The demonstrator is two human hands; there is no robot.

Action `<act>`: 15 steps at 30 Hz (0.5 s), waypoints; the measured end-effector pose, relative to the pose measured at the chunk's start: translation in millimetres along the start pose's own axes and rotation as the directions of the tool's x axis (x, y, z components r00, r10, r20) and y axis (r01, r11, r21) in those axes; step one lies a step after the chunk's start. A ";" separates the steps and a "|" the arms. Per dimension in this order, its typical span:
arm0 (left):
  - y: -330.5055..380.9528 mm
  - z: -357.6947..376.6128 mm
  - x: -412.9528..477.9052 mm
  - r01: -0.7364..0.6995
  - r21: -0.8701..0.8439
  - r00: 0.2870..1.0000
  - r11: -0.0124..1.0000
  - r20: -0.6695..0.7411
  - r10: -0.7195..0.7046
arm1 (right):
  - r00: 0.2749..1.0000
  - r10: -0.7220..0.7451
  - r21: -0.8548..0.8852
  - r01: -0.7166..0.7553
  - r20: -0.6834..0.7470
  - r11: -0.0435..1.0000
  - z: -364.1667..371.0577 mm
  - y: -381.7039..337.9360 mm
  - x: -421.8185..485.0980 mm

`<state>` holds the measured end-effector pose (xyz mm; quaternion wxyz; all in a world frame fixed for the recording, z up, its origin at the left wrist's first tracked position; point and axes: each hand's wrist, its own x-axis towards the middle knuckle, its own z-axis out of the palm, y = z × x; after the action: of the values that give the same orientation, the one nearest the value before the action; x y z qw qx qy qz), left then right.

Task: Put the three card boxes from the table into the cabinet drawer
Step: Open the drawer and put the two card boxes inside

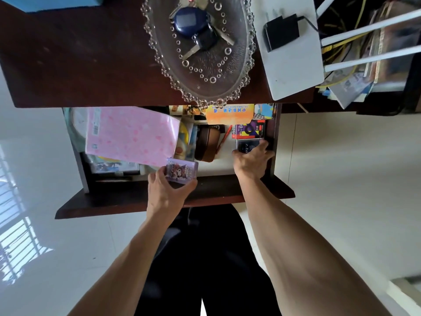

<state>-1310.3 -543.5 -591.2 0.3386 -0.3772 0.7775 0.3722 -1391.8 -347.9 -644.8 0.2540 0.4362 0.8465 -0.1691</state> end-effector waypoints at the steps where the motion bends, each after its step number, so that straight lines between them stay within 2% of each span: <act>1: -0.7 0.7 -0.2 0.005 -0.003 1.000 1.000 0.002 -0.005 | 1.000 -0.004 -0.008 0.004 -0.008 1.000 2.1 0.3 -0.4; 6: -4.2 -0.2 0.8 0.003 0.013 1.000 1.000 0.019 -0.003 | 0.999 -0.026 -0.073 0.024 -0.035 0.997 7.0 -3.2 -1.0; 9: -4.0 -4.6 0.7 -0.015 0.041 1.000 0.999 0.020 0.014 | 1.000 0.002 -0.061 -0.003 -0.020 0.998 4.8 -5.6 -1.2; 11: -2.5 -9.0 -0.9 -0.026 0.062 0.999 0.998 0.020 0.025 | 1.000 -0.031 -0.028 0.031 -0.002 0.999 -1.3 -5.6 -5.7; 13: 0.7 -14.2 -4.8 -0.007 0.077 0.999 0.997 0.031 0.005 | 0.985 -0.148 0.053 0.144 0.090 0.988 -10.9 -8.9 -15.9; 15: 5.9 -19.5 -11.7 0.024 0.083 0.998 0.996 0.055 -0.029 | 0.905 -0.300 0.149 0.266 0.300 0.952 -27.5 -17.0 -35.2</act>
<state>-1314.3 -553.2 -570.2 0.3804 -0.3626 0.7774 0.3457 -1396.3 -366.4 -601.0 0.3371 0.2881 0.8385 -0.3168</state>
